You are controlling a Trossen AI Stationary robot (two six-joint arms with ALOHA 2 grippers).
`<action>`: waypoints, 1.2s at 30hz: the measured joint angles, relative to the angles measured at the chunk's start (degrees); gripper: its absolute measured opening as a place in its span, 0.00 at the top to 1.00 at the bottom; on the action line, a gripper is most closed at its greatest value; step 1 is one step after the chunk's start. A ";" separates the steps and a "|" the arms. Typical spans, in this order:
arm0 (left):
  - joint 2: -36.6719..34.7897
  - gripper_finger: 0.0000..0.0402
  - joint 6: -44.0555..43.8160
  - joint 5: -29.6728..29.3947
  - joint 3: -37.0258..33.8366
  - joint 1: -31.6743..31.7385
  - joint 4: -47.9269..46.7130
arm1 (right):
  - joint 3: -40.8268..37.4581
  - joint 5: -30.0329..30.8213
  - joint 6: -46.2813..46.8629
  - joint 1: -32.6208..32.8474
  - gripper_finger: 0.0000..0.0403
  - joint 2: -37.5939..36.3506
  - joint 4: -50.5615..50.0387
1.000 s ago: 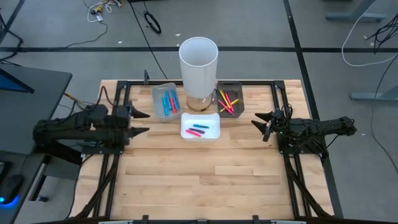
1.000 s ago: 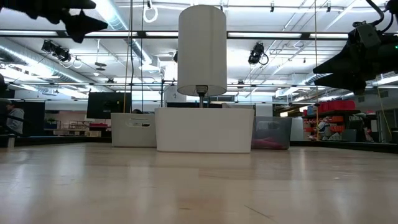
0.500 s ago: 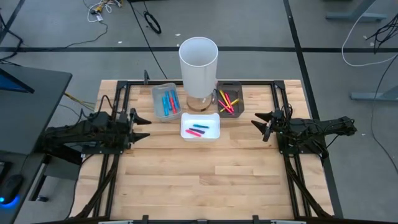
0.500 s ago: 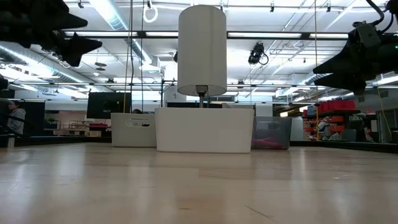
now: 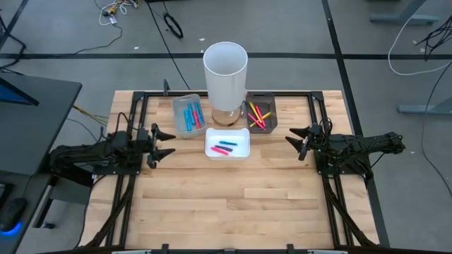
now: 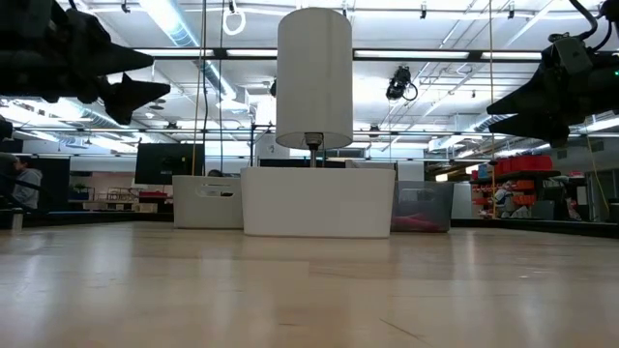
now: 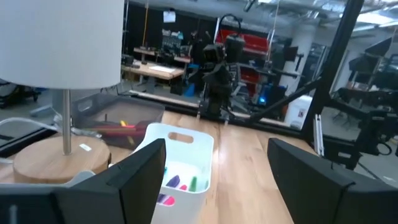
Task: Pick & Place Markers
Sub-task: Return to Home Position
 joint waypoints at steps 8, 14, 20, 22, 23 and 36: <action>-0.02 0.28 3.07 -0.26 -0.67 0.00 -0.81 | 0.00 0.00 0.00 0.01 0.40 -0.02 0.00; -0.04 0.28 3.05 1.35 -0.58 -0.09 -2.57 | -0.01 0.00 0.00 0.02 0.40 -0.01 0.02; -0.04 0.28 3.03 1.48 -0.69 -0.09 -1.60 | 0.00 0.00 0.00 0.00 0.40 0.00 0.02; -0.03 0.28 3.03 1.54 -0.69 -0.09 -1.54 | -0.02 0.00 -0.01 0.01 0.40 0.00 0.02; -0.01 0.28 3.03 1.56 -0.69 -0.09 -1.51 | -0.01 0.00 0.00 0.01 0.40 0.00 0.02; 0.15 0.28 3.00 1.55 -0.71 -0.09 -1.07 | 0.00 0.00 0.00 0.02 0.40 0.00 0.02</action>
